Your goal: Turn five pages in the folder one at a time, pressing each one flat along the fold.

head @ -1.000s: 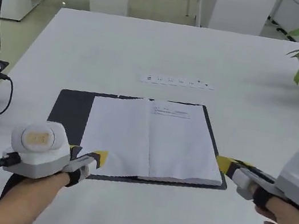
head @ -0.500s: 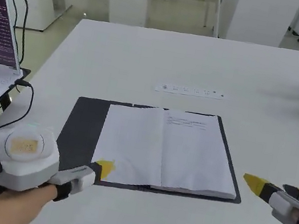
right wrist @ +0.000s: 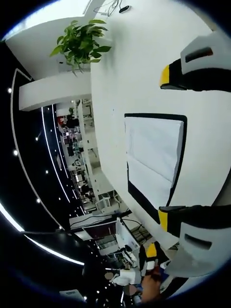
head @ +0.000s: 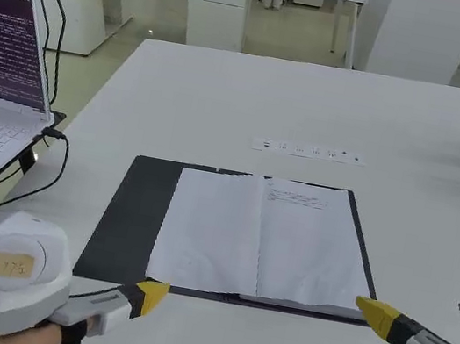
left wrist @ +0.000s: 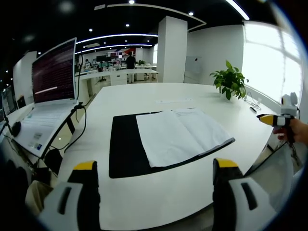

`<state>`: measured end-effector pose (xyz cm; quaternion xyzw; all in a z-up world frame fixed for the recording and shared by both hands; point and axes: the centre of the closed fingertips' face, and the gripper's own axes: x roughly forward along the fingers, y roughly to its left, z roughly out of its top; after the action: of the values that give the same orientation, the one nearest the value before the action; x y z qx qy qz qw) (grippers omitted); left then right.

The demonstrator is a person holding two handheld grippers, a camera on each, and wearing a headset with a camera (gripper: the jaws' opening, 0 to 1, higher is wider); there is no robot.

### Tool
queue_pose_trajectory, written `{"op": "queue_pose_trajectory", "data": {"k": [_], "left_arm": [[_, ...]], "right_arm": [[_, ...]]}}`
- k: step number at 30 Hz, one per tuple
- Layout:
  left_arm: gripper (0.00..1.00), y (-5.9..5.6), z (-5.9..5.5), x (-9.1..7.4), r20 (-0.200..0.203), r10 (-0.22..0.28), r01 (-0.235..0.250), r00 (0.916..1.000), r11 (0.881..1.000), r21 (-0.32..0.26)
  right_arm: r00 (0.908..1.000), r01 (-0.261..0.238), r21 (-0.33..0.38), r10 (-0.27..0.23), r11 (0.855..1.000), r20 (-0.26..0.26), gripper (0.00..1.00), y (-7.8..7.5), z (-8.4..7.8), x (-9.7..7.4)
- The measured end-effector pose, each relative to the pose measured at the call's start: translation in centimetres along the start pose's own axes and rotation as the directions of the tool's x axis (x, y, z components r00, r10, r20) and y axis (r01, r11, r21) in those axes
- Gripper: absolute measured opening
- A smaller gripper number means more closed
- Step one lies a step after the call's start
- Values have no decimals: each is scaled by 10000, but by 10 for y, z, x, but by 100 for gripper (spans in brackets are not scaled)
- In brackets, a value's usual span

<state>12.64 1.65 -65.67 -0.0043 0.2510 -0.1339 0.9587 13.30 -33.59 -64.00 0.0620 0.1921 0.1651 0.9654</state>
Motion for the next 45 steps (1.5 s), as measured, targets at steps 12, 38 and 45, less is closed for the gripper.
{"op": "queue_pose_trajectory", "data": {"k": [12, 38, 45], "left_arm": [[99, -3, -6, -1, -84, -12, 12, 10000, 10000, 24], [93, -127, 11, 110, -862, -2830, 2944, 9552, 9379, 1834], [90, -166, 14, 143, -936, -3475, 3598, 9330, 9070, 2190]], "right_arm": [[9956, -776, -845, 727, 9934, -592, 100, 26, -17, 5], [9958, -766, -592, 733, 9953, -549, 96, 42, -26, 4], [9966, -685, -601, 655, 9958, -504, 93, 46, -24, 2]]}}
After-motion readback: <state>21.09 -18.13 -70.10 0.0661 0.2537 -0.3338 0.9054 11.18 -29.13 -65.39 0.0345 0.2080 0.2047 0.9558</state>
